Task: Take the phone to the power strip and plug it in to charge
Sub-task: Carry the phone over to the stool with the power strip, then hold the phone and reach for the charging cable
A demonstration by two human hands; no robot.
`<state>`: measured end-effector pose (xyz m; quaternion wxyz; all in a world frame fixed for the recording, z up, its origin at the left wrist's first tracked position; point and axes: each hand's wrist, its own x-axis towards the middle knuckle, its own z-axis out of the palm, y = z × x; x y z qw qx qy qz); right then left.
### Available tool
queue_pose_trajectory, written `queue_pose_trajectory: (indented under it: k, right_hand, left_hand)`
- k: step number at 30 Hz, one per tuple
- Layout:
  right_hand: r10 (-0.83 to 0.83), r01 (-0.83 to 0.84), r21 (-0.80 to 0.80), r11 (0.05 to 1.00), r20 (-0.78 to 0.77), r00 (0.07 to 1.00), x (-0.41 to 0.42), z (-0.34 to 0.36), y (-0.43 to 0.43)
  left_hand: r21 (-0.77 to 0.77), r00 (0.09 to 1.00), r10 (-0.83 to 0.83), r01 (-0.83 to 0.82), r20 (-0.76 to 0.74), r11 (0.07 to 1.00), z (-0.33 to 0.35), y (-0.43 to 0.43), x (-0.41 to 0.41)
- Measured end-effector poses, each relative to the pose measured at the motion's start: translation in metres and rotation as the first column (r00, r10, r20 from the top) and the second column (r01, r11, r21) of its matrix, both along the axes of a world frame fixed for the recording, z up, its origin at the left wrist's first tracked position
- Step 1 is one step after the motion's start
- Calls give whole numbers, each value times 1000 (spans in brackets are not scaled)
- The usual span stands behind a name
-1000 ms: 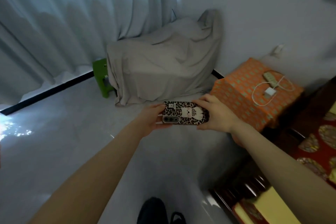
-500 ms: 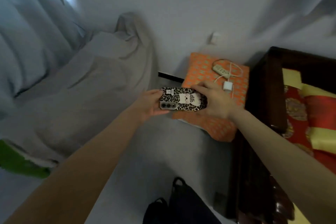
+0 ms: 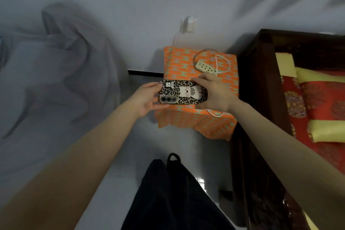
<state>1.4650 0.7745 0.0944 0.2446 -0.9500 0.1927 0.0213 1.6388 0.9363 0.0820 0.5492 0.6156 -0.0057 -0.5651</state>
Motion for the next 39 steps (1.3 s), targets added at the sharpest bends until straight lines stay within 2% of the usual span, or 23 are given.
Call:
queue_pose_trajectory:
  k: [12, 19, 25, 27, 28, 30, 32, 35, 37, 39]
  right_hand:
    - [-225, 225, -1, 974, -73, 972, 70, -55, -101]
    - [-220, 217, -34, 976, -103, 970, 86, -98, -176]
    - [-175, 173, -35, 984, -58, 983, 99, -161, -221]
    - [-195, 196, 11, 981, -49, 980, 99, -183, -228]
    - [-269, 272, 75, 960, -39, 962, 96, -192, -231]
    - [-521, 508, 200, 838, 18, 853, 85, -207, -237]
    - [-712, 688, 209, 695, 69, 698, 66, -219, -237]
    - [-847, 833, 170, 526, 13, 532, 33, -238, -225]
    - [-861, 860, 121, 496, -58, 505, 15, -250, -213]
    - [-838, 841, 71, 536, -79, 540, 4, -258, -203]
  left_hand:
    - [34, 981, -177, 180, -72, 983, -72, -144, 97]
    - [-12, 966, -228, 228, -119, 974, -125, -217, 113]
    - [-9, 980, -189, 188, -63, 982, -190, -256, 124]
    - [-14, 984, -174, 173, -38, 985, -210, -258, 128]
    - [-17, 986, -164, 164, -20, 986, -220, -256, 131]
    - [-12, 991, -132, 132, 3, 991, -237, -247, 139]
    - [6, 994, -109, 109, -8, 994, -253, -236, 147]
    - [59, 994, -101, 103, -33, 993, -269, -217, 154]
    - [100, 994, -95, 101, -61, 990, -275, -208, 155]
    - [121, 993, -83, 92, -81, 988, -278, -202, 153]
